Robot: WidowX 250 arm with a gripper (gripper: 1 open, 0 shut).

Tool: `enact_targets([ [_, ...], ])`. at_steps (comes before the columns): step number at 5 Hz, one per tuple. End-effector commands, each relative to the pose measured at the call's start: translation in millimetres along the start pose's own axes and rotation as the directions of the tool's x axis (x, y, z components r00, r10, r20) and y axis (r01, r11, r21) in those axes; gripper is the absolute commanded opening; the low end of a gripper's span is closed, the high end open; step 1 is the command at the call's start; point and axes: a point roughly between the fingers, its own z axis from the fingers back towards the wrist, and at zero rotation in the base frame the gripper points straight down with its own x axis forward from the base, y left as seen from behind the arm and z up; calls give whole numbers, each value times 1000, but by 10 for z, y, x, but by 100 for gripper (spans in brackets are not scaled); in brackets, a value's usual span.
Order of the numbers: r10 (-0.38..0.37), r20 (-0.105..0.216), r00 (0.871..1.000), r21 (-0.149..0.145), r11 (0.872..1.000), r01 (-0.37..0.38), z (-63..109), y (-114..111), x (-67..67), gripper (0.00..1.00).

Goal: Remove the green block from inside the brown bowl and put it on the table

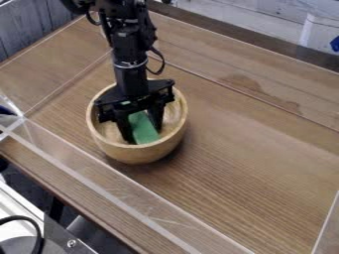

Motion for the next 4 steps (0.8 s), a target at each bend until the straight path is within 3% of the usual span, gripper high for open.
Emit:
enact_targets([
  [1,-7,35,999,-38,999,8,189,-80,75,0],
  [4,-33,12,999,-49,998,33,369,-138,58,0],
])
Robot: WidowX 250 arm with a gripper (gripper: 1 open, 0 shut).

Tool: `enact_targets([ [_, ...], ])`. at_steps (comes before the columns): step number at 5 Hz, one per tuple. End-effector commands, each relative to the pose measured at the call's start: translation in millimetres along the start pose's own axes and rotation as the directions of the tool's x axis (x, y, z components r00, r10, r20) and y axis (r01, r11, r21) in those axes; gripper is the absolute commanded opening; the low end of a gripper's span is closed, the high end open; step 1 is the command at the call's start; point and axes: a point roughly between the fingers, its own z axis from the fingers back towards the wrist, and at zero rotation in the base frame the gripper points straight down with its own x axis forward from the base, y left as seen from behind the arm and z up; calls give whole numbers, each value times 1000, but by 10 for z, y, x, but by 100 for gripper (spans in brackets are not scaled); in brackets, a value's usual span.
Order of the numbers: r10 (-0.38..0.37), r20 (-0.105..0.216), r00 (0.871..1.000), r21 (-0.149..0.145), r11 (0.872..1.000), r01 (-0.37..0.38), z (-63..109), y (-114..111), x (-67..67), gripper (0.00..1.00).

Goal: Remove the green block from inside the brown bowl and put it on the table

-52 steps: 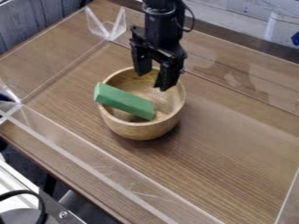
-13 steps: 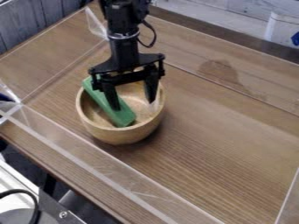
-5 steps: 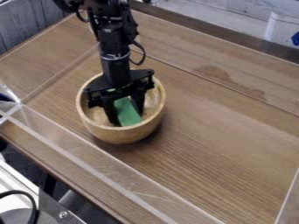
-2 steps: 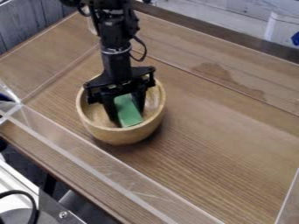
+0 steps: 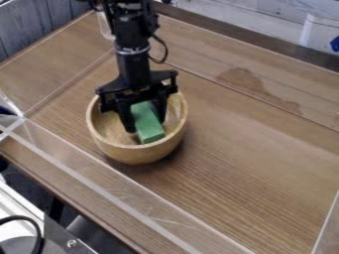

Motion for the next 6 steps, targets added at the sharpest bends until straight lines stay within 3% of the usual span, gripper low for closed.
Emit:
enact_targets([
  [1,-16,46,999,-54,998,18,258,-107,58,0],
  [4,-64,12,998,-74,995,64,426,-248,-18,0],
  [6,-134,-14,991,-84,988,132,496,-445,-186,0],
])
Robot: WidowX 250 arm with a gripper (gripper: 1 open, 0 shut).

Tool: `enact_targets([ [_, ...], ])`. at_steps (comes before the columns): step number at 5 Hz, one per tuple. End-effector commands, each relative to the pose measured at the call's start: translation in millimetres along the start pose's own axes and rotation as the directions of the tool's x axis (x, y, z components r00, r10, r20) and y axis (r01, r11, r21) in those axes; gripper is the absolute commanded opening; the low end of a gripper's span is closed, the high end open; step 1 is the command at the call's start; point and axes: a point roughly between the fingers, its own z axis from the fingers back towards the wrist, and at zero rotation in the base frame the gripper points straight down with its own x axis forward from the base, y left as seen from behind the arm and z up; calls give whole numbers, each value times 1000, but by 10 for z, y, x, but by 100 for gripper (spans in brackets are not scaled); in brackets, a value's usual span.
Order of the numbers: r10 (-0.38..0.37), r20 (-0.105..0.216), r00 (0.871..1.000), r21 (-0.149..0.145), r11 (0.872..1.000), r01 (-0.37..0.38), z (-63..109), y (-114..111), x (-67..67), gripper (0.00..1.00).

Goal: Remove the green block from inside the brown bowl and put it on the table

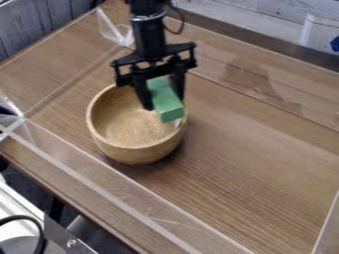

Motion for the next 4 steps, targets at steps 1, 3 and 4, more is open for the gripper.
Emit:
enact_targets([
  [1,-74,51,996,-44,996,76,177,-303,-116,0],
  [3,-150,33,988,-24,988,151,-36,-683,-381,0],
  [4,-160,36,986,-15,987,161,-150,-716,-411,0],
])
